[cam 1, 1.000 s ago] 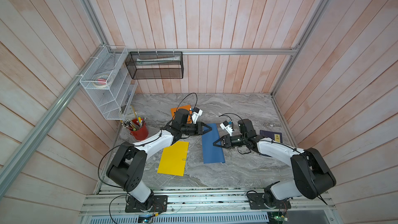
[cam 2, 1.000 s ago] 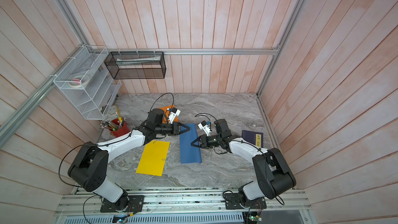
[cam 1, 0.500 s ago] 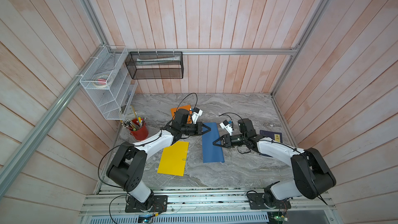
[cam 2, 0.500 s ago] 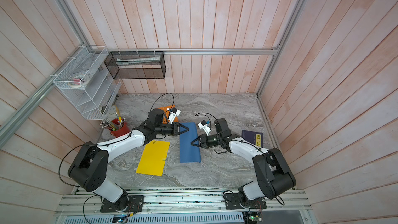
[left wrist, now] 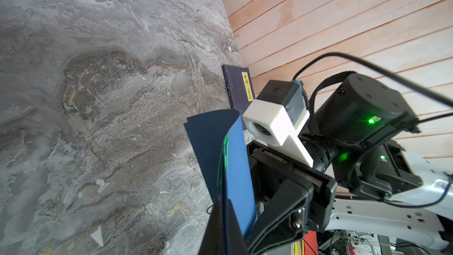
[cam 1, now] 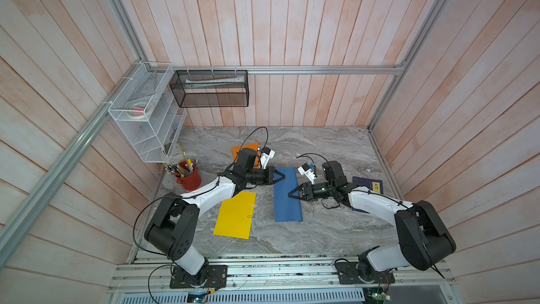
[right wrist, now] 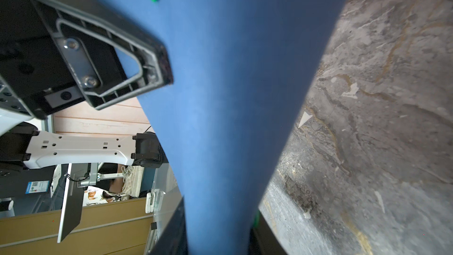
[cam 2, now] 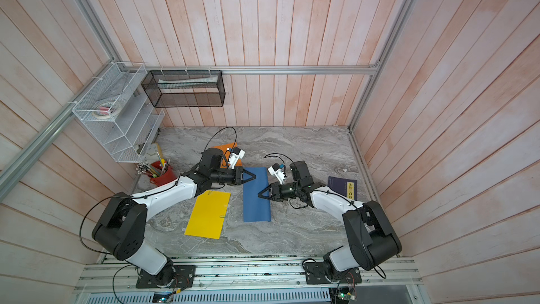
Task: Unclip the paperclips from the documents
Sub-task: Pick up the document from the center of the board.
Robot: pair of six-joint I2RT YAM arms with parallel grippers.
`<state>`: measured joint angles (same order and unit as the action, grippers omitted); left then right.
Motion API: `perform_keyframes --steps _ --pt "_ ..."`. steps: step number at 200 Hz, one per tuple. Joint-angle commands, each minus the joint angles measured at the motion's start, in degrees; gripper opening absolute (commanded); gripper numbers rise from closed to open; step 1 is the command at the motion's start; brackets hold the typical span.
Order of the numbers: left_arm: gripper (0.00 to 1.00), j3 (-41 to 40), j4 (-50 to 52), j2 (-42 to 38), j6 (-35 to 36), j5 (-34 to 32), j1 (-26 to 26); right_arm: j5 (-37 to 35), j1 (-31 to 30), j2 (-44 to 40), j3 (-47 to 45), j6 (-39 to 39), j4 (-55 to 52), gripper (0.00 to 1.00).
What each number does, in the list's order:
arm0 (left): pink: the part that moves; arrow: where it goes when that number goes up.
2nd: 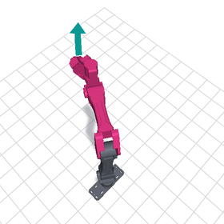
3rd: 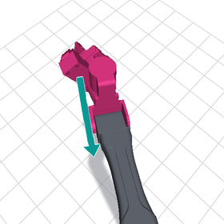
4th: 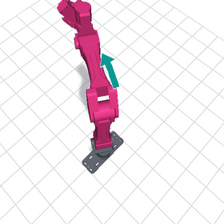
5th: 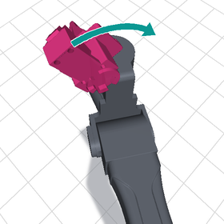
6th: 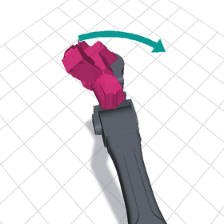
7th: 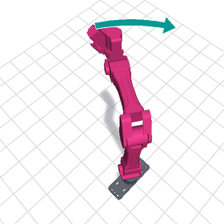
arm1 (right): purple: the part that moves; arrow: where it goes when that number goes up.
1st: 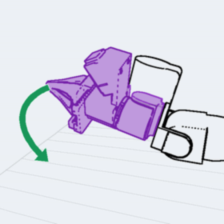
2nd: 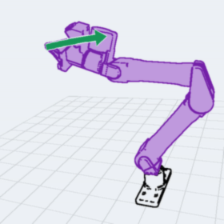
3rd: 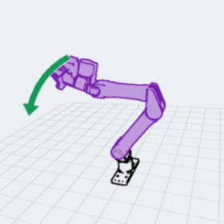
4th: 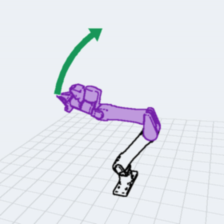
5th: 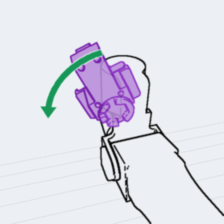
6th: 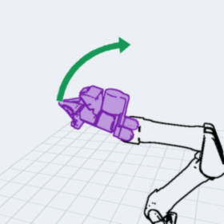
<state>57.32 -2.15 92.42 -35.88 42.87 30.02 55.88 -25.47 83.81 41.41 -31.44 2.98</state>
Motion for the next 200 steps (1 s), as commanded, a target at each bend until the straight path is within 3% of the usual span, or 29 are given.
perform_keyframes --steps 1,60,120,200 --pt "0.0 2.31 3.1 -0.66 3.59 -0.77 0.11 -1.8 0.12 -0.08 1.96 2.59 -2.51 0.42" --pt "0.0 5.81 9.78 -1.45 10.18 0.77 -0.2 -8.59 3.9 -1.27 7.57 13.85 -18.73 0.6" --pt "0.0 7.73 15.25 -2.68 15.91 1.59 -0.36 -13.26 9.39 -4.24 10.36 20.88 -27.26 0.7" --pt "0.0 8.35 19.99 -5.95 26.83 5.37 -0.58 -15.8 10.53 -7.69 17.77 30.62 -32.12 0.74"
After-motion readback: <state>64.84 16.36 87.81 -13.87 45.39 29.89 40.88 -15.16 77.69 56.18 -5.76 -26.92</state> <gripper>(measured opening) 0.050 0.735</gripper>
